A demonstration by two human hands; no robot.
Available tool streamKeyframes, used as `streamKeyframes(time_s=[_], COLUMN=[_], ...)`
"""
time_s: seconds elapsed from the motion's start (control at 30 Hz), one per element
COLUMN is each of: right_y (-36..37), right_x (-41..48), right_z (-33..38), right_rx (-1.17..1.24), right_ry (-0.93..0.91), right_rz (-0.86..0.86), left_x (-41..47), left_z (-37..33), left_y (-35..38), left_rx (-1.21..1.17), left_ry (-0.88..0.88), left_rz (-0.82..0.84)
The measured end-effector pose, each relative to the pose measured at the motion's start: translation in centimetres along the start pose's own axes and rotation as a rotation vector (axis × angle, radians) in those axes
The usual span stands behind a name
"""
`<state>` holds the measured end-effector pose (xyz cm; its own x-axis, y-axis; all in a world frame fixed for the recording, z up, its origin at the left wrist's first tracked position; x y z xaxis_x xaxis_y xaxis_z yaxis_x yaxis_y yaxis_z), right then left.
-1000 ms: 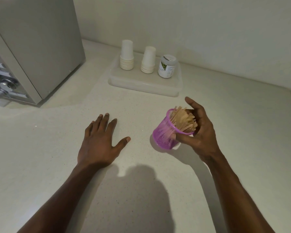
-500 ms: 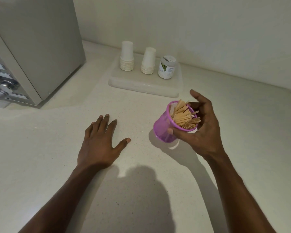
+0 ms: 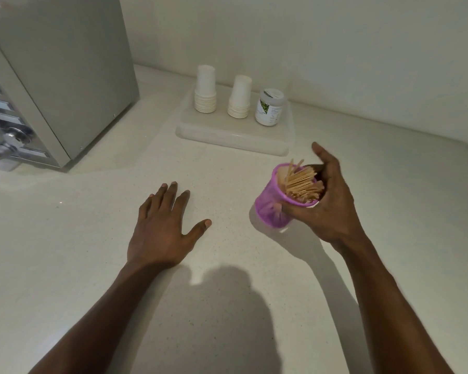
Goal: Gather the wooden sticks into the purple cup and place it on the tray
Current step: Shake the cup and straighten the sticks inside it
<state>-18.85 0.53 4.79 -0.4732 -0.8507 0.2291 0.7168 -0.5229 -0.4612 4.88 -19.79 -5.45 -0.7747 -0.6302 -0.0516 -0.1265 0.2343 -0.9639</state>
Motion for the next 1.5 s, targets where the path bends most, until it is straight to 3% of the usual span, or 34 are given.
streamKeyframes(time_s=[0.13, 0.23, 0.33, 0.43, 0.53, 0.63, 0.73, 0.83, 0.97, 1.07, 1.2, 1.5], right_y=[-1.0, -0.1, -1.1, -0.3, -1.2, -0.5, -1.5, -1.1, -1.9, -0.8, -0.5, 0.7], right_x=[-0.8, -0.8, -1.0, -0.9, -1.1, -1.1, -1.4, -1.2, -1.3, -1.1, -1.1, -1.3], right_z=[-0.7, -0.6, -1.2, -1.0, -1.3, -1.2, -1.6, -1.3, -1.2, -0.6, -1.0, -1.9], right_rx=[0.028, -0.042, -0.015, -0.079, -0.063, -0.142, -0.093, -0.131, -0.092, -0.192, -0.091, -0.163], right_ry=[-0.004, 0.006, 0.017, 0.017, 0.027, 0.037, 0.053, 0.054, 0.042, 0.031, 0.051, 0.070], right_rz=[-0.106, -0.012, -0.115, -0.012, -0.091, 0.026, -0.078, -0.022, -0.121, -0.015, -0.063, -0.049], left_x=[0.1, 0.0, 0.0, -0.1, 0.0, -0.1, 0.0, 0.0, 0.0, -0.1, -0.1, -0.1], left_z=[0.0, -0.1, -0.1, -0.1, -0.1, -0.1, 0.0, 0.0, 0.0, -0.1, -0.1, 0.0], left_y=[0.0, 0.0, -0.1, -0.1, -0.1, 0.0, 0.0, 0.1, 0.0, -0.1, -0.2, -0.1], left_rx=[0.005, -0.002, -0.002, -0.017, -0.013, -0.019, -0.018, -0.016, -0.016, -0.021, -0.040, -0.049], left_ry=[0.007, 0.013, 0.009, 0.006, 0.003, -0.001, 0.002, -0.003, -0.004, 0.001, 0.008, 0.005], left_rz=[-0.002, -0.004, -0.004, -0.002, 0.000, 0.002, -0.002, 0.007, 0.015, 0.018, 0.006, -0.001])
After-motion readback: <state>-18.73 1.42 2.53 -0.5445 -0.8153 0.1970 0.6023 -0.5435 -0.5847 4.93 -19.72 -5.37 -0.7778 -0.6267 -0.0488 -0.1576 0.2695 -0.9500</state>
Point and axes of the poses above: each hand's wrist, its own x-axis towards the middle knuckle, its own y-axis out of the palm, z = x × y, the point moved 7 cm from there along x, towards the middle knuckle, and after that the axes turned 12 degrees about z, right-handed, at the moved point
